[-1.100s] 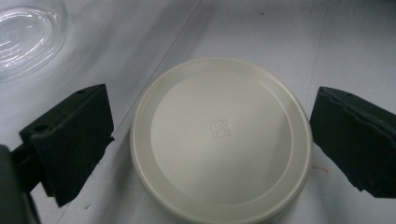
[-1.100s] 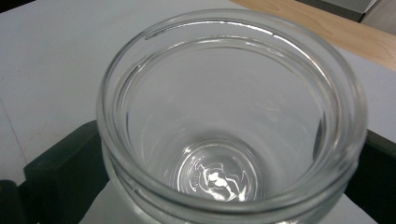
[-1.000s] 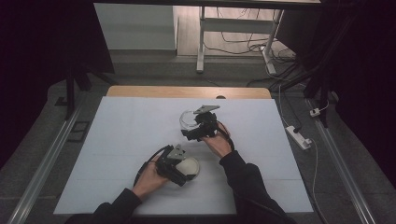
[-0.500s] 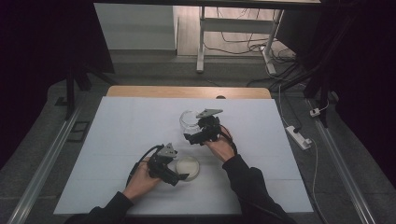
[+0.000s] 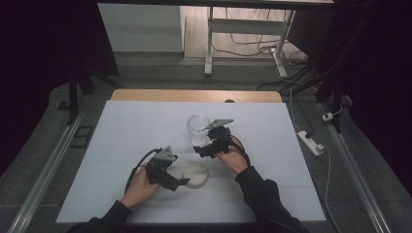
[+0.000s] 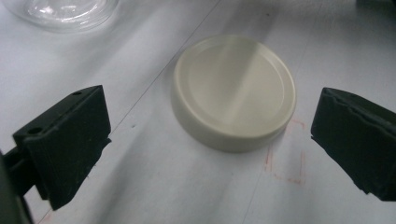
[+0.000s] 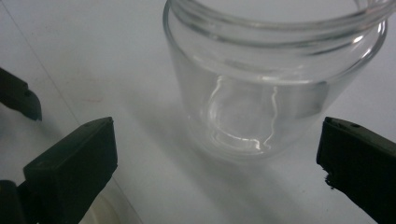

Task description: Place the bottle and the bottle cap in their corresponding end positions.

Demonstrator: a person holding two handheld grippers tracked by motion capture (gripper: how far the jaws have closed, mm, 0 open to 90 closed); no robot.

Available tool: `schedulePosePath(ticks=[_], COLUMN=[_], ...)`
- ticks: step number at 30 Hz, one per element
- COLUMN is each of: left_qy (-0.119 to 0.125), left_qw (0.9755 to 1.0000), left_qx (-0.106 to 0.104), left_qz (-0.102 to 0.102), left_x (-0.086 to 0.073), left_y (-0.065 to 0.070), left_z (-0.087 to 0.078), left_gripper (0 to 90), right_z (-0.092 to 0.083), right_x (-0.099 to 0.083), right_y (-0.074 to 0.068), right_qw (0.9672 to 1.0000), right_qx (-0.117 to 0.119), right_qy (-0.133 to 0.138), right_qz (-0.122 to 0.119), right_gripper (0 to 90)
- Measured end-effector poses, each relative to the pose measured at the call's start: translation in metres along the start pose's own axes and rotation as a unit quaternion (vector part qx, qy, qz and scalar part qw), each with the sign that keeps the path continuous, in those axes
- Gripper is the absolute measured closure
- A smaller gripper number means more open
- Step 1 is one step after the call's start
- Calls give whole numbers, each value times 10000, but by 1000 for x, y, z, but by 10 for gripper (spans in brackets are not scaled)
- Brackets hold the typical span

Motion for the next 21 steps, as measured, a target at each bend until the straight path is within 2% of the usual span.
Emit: schedulePosePath(ticks=[3, 12, 21], left_qy=[0, -33, -2], left_qw=[10000, 10000, 9999], left_qx=[-43, -20, -53], left_qz=[-66, -35, -106], left_x=[-2, -5, -12], left_y=[-1, 3, 5], left_z=[-3, -11, -22], left_gripper=[0, 0, 0], right_z=[-3, -16, -28], right_x=[-2, -5, -12], right_y=[-2, -12, -21], right_qw=[10000, 9998, 9994], right_qx=[17, 71, 77], right_qy=[12, 135, 221], right_qz=[-30, -132, -267], right_gripper=[0, 0, 0])
Point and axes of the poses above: each handheld gripper's, and its own axes: z roughly forward along the jaws, x roughly out of its top, y roughly to its right, the point moved 5 cm from there along z, roughly forward along the jaws, and after that the axes turned 1 degree about x, right-handed, at the moved point
